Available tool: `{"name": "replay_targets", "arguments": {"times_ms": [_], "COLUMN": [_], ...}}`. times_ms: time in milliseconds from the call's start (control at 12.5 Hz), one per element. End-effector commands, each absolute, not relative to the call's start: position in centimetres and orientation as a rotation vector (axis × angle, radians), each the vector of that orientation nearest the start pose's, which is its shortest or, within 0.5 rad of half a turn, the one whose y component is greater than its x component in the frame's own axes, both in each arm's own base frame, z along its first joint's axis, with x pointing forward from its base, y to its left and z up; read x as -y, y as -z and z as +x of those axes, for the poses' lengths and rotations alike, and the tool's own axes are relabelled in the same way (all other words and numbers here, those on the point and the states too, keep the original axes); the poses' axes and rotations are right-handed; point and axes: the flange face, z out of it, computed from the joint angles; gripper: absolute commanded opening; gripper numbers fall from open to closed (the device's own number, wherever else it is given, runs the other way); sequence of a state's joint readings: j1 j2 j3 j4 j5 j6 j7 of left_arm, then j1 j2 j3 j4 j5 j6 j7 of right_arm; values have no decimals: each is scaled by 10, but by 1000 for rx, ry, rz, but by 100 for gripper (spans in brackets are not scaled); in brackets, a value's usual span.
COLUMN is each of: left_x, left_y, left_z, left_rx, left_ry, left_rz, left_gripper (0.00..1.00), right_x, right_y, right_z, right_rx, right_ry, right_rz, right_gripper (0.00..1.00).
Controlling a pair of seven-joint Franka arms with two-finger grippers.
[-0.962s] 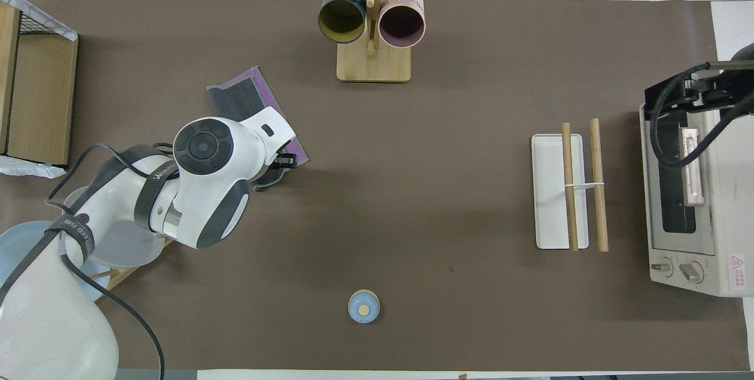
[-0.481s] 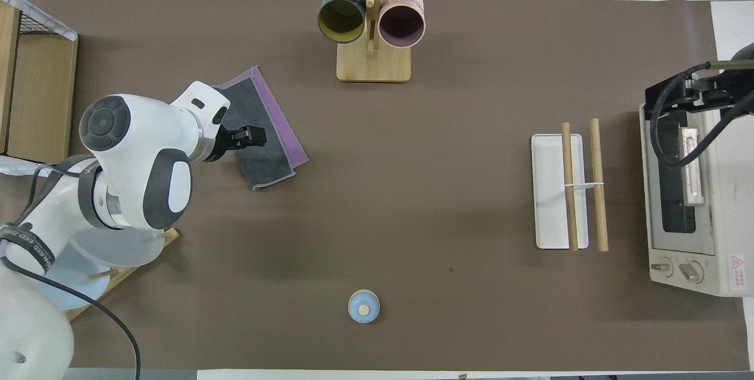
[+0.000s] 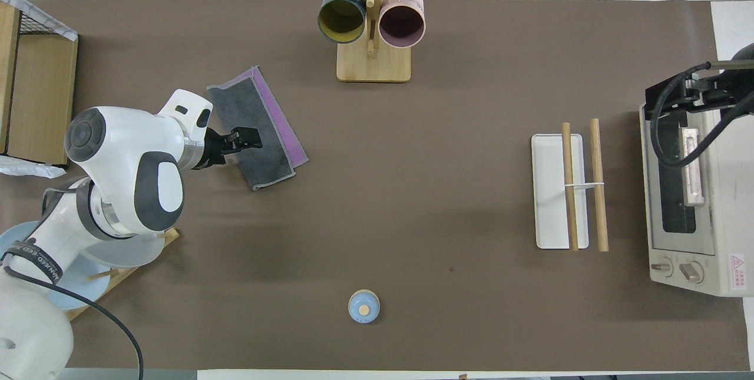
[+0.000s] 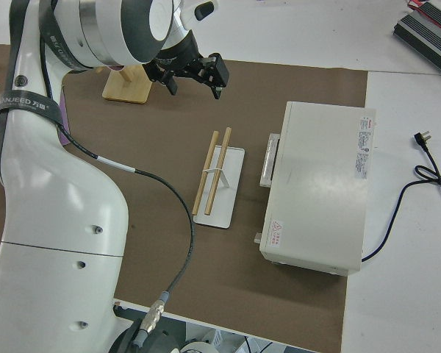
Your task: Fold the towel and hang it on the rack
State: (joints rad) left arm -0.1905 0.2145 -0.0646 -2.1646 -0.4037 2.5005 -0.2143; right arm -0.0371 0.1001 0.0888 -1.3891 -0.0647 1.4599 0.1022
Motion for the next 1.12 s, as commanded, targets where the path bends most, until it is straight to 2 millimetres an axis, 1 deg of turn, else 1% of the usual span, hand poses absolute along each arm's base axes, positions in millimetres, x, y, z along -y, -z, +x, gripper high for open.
{"name": "replay_targets", "arguments": {"times_ms": [0,80,240,321,401,481,641,721,802,882,962,1042], "left_x": [140,141,141,142,142,146,148,148,148,147,148,148], "left_y": [-299,-294,-291,-290,-290,-290,-284,-283,-283,-282,-282,-283], "left_z": [552,552,552,552,551,550,551,551,551,550,550,550], "left_rx": [493,501,503,513,530,532,542,545,544,542,539,539], "left_ry": [115,116,111,109,105,101,115,112,104,95,94,94], "left_rz": [-3410,-3409,-3408,-3410,-3416,-3421,-3419,-3418,-3418,-3418,-3419,-3419], "left_gripper": [97,95,91,90,87,84,78,73,66,56,46,36], "right_x": [0,0,-8,-10,-16,-18,-24,-32,-39,-46,-55,-58], "right_y": [-643,-639,-639,-633,-627,-622,-612,-613,-609,-607,-603,-602], "right_z": [568,564,563,560,557,559,554,554,554,551,550,549], "right_rx": [-101,-95,-73,-56,-44,-63,-71,-85,-158,-229,-264,-296], "right_ry": [-61,-120,-122,-142,-144,-118,-105,-96,-94,-93,-90,-73], "right_rz": [-3198,-3198,-3198,-3194,-3128,-3057,-3022,-2993,-2950,-2899,-2863,-2844], "right_gripper": [100,100,100,100,100,100,100,100,100,100,100,100]}}
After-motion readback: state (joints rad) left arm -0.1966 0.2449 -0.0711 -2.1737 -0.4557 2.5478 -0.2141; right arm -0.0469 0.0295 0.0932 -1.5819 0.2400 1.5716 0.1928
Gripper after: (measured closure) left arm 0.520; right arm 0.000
